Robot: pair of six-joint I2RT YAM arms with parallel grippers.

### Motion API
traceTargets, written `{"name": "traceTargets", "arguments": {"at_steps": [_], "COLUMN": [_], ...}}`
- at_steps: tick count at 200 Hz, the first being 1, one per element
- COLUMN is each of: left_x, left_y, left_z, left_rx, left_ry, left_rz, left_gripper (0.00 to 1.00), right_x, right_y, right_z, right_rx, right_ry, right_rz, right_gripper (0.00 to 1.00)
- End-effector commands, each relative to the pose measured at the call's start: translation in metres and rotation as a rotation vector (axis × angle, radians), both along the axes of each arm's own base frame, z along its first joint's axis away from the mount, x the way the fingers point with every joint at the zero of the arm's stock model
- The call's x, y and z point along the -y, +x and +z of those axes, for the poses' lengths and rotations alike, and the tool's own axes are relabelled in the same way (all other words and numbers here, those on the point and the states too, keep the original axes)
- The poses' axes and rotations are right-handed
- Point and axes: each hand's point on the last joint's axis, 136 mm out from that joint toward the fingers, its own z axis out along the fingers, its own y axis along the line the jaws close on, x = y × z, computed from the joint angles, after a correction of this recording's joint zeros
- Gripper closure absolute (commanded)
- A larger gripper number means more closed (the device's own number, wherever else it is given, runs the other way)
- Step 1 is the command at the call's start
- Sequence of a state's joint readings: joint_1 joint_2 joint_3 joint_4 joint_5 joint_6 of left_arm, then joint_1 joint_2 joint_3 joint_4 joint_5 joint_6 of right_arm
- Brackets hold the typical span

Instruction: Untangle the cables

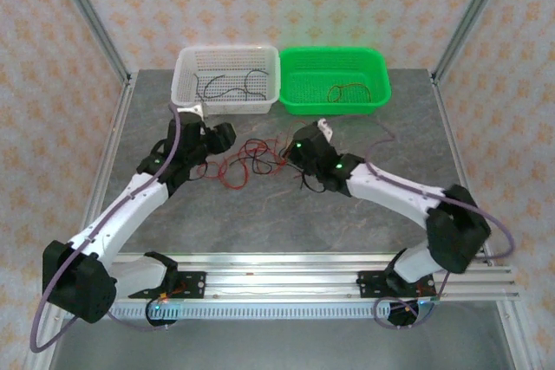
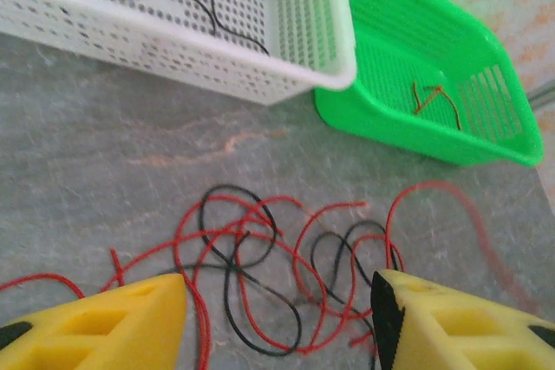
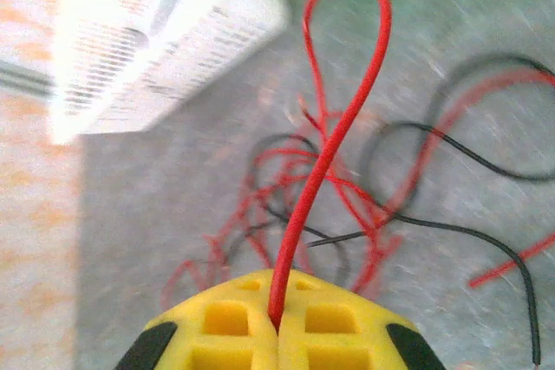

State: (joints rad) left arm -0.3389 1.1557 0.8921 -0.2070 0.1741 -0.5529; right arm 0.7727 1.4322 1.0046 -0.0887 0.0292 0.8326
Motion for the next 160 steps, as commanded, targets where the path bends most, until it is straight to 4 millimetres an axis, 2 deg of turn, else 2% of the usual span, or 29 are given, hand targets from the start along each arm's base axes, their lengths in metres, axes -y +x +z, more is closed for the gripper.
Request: {"name": "traceTargets", "arguments": {"at_steps": [1,23,42,50,52,58,81,114,129,160], "left_x": [0.025,0.059,0.086,0.095,0.097,0.104,0.118,0.128,0.133,0.149], "left_y": [-0.008,-0.021,-0.031,-0.034,-0.035,-0.037,-0.04,-0.04,-0.037,-0.021], "left_z": [0.013,0.021,0.028,0.027,0.028,0.027,0.02,0.006,0.001,0.007], "left_rx": [0.075,0.141,0.186,0.194,0.198,0.199,0.193,0.189,0.21,0.311], "left_ry": [-0.037,-0.065,-0.094,-0.098,-0.1,-0.1,-0.08,-0.036,-0.008,0.068], "left_rz": [-0.051,-0.158,-0.249,-0.275,-0.28,-0.297,-0.316,-0.309,-0.304,-0.292], "left_gripper": [0.41,0.41,0.41,0.41,0.41,0.41,0.41,0.41,0.41,0.41], "right_x": [0.003,-0.004,-0.006,-0.01,-0.007,-0.006,-0.001,0.005,0.007,0.012], "right_y": [-0.008,-0.025,-0.039,-0.043,-0.047,-0.051,-0.059,-0.07,-0.076,-0.085], "right_z": [0.055,0.092,0.116,0.116,0.125,0.133,0.151,0.181,0.196,0.219], "right_rx": [0.23,0.394,0.514,0.545,0.571,0.608,0.708,0.831,0.864,0.883], "right_ry": [-0.148,-0.202,-0.245,-0.269,-0.264,-0.272,-0.317,-0.339,-0.328,-0.295], "right_rz": [0.174,0.348,0.457,0.505,0.508,0.525,0.555,0.571,0.584,0.584], "right_gripper": [1.0,1.0,1.0,1.0,1.0,1.0,1.0,1.0,1.0,1.0]}}
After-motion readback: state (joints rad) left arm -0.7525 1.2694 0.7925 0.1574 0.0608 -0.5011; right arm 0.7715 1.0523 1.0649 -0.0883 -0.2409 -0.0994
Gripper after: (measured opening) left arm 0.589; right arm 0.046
